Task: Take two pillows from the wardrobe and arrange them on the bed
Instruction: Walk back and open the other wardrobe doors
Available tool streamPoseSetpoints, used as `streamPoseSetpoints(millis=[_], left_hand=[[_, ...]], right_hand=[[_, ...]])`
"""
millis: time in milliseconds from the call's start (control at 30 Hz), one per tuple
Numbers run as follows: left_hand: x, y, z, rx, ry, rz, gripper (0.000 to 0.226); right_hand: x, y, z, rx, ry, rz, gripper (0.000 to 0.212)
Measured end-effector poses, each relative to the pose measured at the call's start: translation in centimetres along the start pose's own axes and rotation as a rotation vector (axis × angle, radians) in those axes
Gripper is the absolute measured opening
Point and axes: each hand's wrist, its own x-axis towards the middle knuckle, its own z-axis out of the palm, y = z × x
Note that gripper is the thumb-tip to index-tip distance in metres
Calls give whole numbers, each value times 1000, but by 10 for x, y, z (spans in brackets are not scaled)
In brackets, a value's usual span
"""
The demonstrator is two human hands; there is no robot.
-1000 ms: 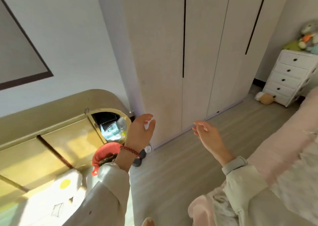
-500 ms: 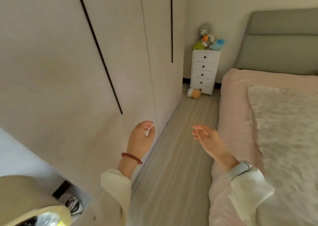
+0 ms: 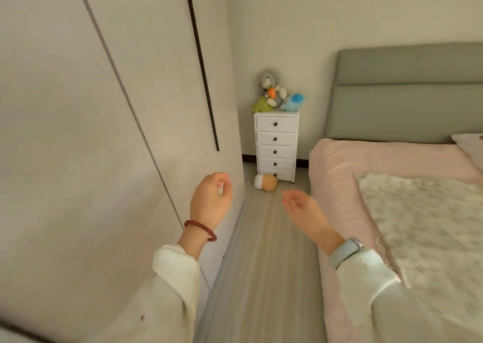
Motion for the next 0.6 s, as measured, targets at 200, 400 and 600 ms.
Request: streamPoseSetpoints(millis=[200, 400, 600], left_hand=[[183, 15, 4, 73, 238, 143, 21], [367, 15, 8, 177, 474, 299, 22], [523, 26, 10, 447, 719, 299, 27]], right_hand=[[170, -64, -5, 38, 46, -158, 26], [356, -140, 2, 17, 126, -432, 26], [522, -229, 15, 9, 148, -660, 31]])
